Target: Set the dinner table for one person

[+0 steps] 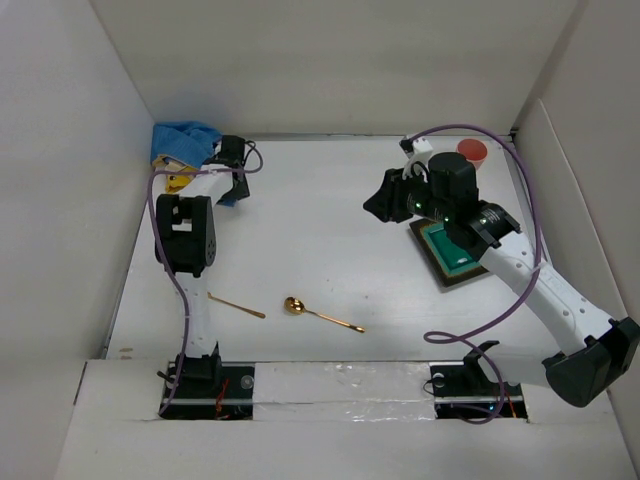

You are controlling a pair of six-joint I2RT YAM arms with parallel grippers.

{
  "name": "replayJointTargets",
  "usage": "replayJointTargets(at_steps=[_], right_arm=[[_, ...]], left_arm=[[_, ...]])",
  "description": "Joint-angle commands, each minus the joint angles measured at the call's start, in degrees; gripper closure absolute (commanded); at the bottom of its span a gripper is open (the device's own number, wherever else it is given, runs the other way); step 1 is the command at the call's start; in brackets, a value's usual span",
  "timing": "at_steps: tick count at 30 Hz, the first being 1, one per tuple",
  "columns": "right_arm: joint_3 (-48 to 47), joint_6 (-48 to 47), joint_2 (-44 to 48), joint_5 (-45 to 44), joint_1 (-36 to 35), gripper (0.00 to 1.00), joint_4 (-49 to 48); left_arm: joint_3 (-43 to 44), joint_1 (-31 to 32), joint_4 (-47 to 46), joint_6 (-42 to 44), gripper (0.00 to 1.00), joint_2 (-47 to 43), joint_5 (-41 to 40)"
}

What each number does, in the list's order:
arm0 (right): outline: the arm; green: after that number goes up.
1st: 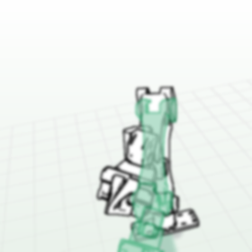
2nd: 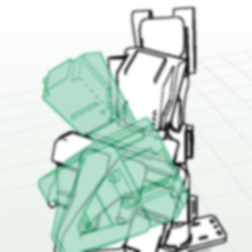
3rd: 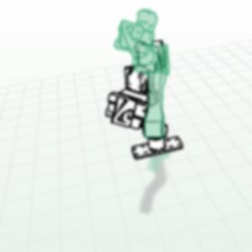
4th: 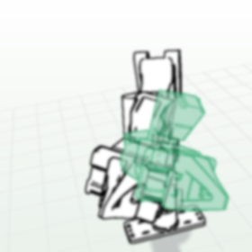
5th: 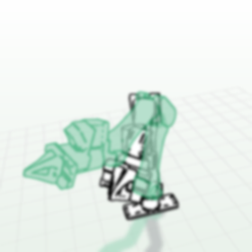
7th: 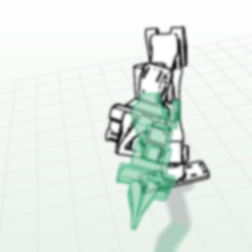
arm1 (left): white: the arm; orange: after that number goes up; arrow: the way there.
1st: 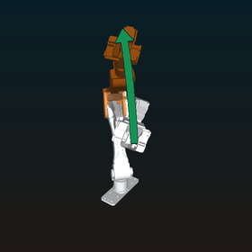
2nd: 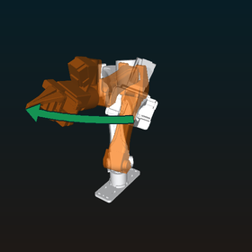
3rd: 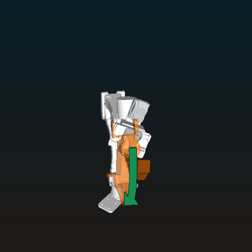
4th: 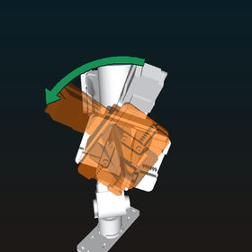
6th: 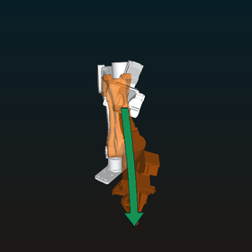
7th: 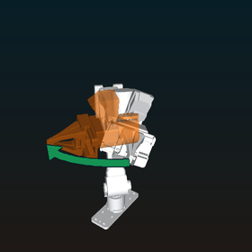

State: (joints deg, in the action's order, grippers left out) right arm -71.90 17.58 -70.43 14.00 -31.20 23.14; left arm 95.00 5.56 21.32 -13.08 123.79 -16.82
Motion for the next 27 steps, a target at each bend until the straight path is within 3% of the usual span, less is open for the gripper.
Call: replayJointTargets(at_steps=[1,5,9,15,19,22,25,26,27], right_arm=[[-0.44,-0.27,1.0,0.5,-0.79,0.61,-1.78],[-0.52,-0.01,1.35,-0.37,-0.79,0.61,-1.6],[-0.52,0.08,1.79,-0.9,-0.27,0.61,-1.69],[-0.26,0.35,1.44,-1.34,1.58,0.61,-2.57],[-0.7,0.61,0.12,-1.78,2.2,0.61,-2.39],[-0.79,0.52,-0.49,-2.39,2.72,0.61,-2.4],[-0.7,0.52,-0.84,-3.62,3.34,0.61,-2.13],[-0.7,0.52,-0.93,-4.06,4.04,0.61,-1.78],[-0.79,0.52,-1.02,-4.59,4.65,0.61,-1.6]], left_arm=[[4.4,-0.11,2.5,0.34,0.57,2.6,-1.46],[4.67,-0.11,3.29,-0.54,0.63,5.15,-0.32],[3.44,0.41,2.59,-0.98,1.0,5.59,2.4],[0.71,5.15,-0.22,-3.69,1.0,1.29,10.65],[-0.34,12.61,-2.42,-7.21,1.0,-2.49,18.38],[-1.04,19.99,-3.65,-10.73,1.0,-4.25,21.45],[-2.27,23.34,-4.27,-13.71,1.0,-6.18,22.01],[-2.71,24.66,-4.1,-14.42,0.92,-6.89,21.92],[-3.33,24.67,-4.44,-15.21,0.75,-7.68,21.92]])
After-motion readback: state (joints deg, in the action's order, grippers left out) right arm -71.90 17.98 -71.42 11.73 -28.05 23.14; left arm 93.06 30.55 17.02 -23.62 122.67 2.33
